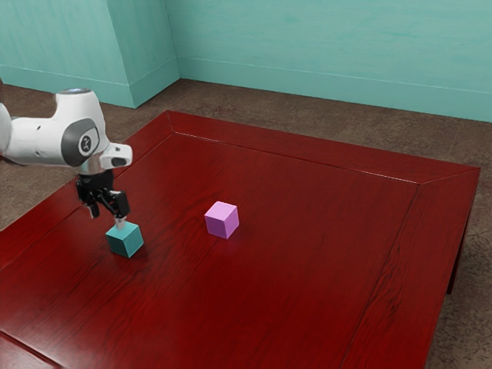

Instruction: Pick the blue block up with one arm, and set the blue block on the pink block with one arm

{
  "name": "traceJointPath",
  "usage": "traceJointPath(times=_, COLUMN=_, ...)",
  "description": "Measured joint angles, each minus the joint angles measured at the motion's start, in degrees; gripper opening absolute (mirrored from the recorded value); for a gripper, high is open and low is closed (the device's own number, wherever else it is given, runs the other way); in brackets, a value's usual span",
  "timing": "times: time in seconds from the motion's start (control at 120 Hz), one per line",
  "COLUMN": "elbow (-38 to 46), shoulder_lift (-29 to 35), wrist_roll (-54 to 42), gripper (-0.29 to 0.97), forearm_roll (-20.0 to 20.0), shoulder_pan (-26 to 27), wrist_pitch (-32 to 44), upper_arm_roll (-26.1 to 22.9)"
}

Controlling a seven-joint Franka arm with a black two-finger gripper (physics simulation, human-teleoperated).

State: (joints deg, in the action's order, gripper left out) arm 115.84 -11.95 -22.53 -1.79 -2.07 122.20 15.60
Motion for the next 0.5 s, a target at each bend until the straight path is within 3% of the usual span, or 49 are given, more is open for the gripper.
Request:
traceJointPath(times=0.242, elbow=-4.44, shoulder_lift=-6.14, wrist_roll=-5.2, gripper=0.68, forearm_roll=-1.29, shoulder_pan=-0.41, wrist_pitch=0.66, upper_arm_roll=-0.2)
traceJointPath(times=0.5, elbow=-4.9, shoulder_lift=-8.32, wrist_roll=-8.95, gripper=0.68, forearm_roll=-3.46, shoulder_pan=-0.12, wrist_pitch=1.05, upper_arm_roll=-0.22)
